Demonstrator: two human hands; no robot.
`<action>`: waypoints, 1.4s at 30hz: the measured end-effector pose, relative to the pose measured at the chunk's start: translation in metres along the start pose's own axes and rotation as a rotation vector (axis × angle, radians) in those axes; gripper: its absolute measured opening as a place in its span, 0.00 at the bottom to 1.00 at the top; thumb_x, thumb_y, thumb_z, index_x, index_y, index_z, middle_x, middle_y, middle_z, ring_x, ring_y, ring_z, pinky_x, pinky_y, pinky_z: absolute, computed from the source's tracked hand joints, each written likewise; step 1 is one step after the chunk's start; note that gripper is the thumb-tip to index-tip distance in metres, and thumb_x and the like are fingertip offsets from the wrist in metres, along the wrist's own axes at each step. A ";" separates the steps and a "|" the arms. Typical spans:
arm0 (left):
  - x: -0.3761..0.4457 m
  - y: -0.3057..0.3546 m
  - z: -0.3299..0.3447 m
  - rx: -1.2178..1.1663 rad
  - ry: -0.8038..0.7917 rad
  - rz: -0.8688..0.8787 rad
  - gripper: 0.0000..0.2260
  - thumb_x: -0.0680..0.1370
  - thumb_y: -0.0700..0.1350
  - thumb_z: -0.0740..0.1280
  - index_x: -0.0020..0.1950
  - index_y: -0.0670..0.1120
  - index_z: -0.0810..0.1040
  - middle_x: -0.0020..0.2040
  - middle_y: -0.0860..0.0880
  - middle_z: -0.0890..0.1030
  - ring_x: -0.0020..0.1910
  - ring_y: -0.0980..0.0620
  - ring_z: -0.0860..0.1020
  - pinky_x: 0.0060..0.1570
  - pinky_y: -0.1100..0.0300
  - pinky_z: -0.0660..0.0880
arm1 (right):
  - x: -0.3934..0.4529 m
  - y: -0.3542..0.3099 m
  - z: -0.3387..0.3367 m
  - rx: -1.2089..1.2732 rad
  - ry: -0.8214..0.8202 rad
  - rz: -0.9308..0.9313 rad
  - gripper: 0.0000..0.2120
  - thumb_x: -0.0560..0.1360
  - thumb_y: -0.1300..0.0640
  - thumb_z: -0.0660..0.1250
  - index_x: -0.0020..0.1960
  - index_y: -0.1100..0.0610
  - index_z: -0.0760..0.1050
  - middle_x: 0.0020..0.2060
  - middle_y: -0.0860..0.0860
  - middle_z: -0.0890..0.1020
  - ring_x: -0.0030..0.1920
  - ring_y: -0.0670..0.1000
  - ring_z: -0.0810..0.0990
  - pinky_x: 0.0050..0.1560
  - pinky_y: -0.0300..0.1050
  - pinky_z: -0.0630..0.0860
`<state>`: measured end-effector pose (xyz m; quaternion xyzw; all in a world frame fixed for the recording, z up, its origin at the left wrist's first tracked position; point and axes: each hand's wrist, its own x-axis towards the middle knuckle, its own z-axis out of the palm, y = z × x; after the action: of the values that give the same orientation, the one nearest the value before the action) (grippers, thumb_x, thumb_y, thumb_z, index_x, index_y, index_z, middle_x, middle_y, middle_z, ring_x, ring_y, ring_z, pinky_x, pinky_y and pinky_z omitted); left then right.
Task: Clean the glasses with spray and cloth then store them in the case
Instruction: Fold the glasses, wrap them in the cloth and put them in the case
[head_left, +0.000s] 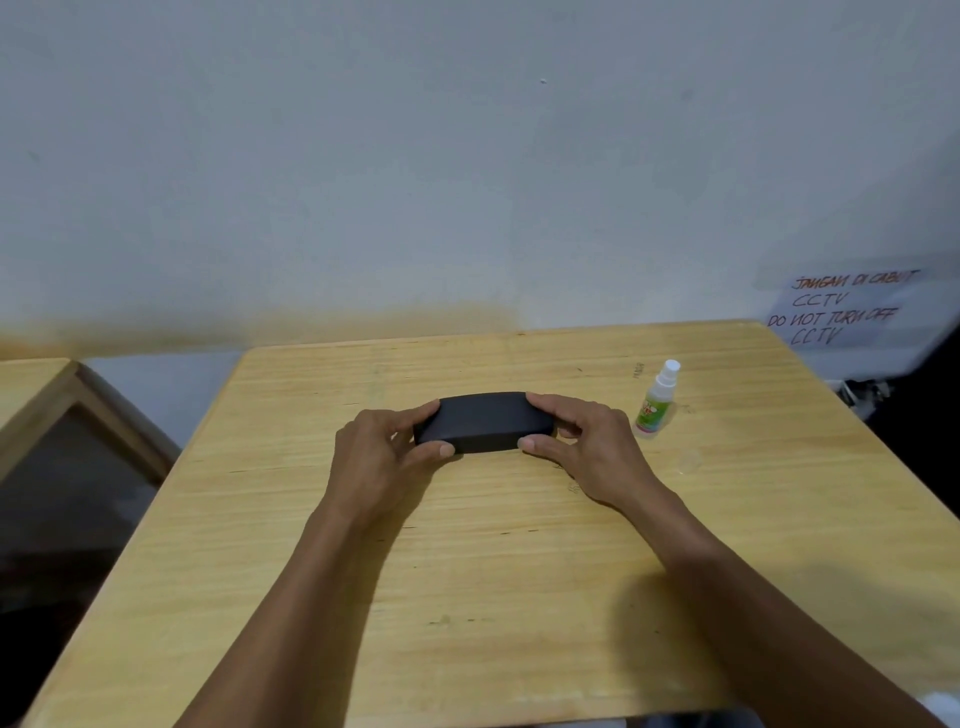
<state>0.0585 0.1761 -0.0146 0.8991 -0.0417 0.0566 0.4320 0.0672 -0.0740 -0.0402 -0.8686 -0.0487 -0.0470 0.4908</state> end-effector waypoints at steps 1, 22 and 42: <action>0.000 0.000 0.001 0.041 0.021 0.011 0.27 0.69 0.50 0.78 0.67 0.51 0.78 0.57 0.54 0.82 0.48 0.64 0.76 0.48 0.75 0.70 | -0.001 0.000 0.001 -0.009 0.006 -0.013 0.28 0.70 0.52 0.79 0.69 0.47 0.76 0.59 0.40 0.81 0.58 0.46 0.80 0.62 0.41 0.77; 0.131 -0.015 0.010 0.049 0.114 -0.021 0.22 0.71 0.53 0.75 0.65 0.56 0.79 0.61 0.50 0.83 0.61 0.45 0.78 0.64 0.43 0.73 | 0.130 0.009 0.019 -0.049 0.126 0.007 0.23 0.73 0.45 0.75 0.67 0.41 0.77 0.58 0.46 0.76 0.61 0.48 0.75 0.60 0.43 0.73; 0.127 -0.004 0.024 0.090 0.137 0.024 0.22 0.73 0.51 0.71 0.66 0.47 0.78 0.55 0.48 0.84 0.56 0.44 0.81 0.56 0.47 0.78 | 0.135 0.017 0.028 -0.149 0.139 -0.026 0.25 0.75 0.47 0.73 0.71 0.44 0.73 0.60 0.49 0.80 0.61 0.52 0.76 0.61 0.56 0.78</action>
<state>0.1861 0.1560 -0.0152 0.9111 -0.0201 0.1246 0.3924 0.2044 -0.0537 -0.0514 -0.8966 -0.0221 -0.1169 0.4266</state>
